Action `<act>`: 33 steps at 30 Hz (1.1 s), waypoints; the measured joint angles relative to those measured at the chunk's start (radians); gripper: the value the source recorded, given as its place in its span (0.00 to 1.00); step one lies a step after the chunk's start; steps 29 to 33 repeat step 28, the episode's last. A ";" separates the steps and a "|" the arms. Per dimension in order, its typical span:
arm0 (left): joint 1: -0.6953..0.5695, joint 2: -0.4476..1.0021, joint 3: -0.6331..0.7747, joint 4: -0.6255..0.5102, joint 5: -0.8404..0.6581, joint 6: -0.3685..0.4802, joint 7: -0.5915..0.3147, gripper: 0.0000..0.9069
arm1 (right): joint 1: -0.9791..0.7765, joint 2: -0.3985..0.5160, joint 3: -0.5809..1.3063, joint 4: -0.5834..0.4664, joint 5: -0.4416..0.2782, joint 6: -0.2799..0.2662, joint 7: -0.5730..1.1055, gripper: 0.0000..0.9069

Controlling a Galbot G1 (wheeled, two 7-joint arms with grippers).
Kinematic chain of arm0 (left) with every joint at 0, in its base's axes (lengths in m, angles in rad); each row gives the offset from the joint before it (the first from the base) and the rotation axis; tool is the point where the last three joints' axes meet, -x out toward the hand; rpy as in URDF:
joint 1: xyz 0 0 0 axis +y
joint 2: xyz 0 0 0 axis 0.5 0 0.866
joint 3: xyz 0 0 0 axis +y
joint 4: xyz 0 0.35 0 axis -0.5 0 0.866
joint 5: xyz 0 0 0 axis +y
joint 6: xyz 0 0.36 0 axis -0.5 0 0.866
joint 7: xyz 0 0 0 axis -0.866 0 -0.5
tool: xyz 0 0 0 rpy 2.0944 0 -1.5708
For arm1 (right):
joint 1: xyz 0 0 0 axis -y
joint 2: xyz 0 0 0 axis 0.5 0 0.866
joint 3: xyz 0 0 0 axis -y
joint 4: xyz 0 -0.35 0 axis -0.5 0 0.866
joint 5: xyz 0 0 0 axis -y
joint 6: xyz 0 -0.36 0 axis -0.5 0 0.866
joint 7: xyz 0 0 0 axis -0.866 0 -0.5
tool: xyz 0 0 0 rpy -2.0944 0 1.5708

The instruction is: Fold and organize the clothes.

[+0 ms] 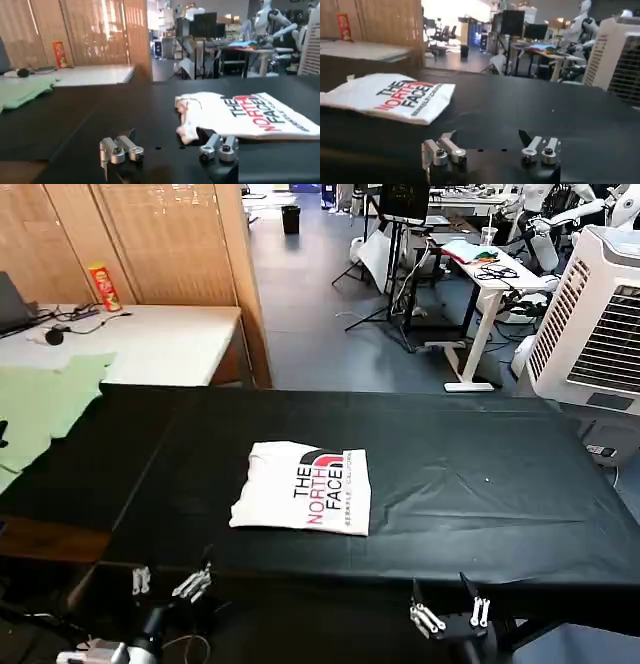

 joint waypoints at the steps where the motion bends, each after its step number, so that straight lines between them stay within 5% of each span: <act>1: 0.000 0.001 0.000 0.000 -0.001 0.002 0.000 0.97 | 0.000 0.000 -0.001 0.000 0.000 -0.001 0.000 0.97; 17: 0.022 0.015 -0.029 -0.043 -0.064 0.128 0.004 0.97 | -0.021 -0.005 -0.008 0.039 0.016 -0.078 0.037 0.97; 33: 0.023 0.015 -0.036 -0.048 -0.077 0.142 0.003 0.97 | -0.022 -0.004 -0.008 0.040 0.017 -0.079 0.036 0.97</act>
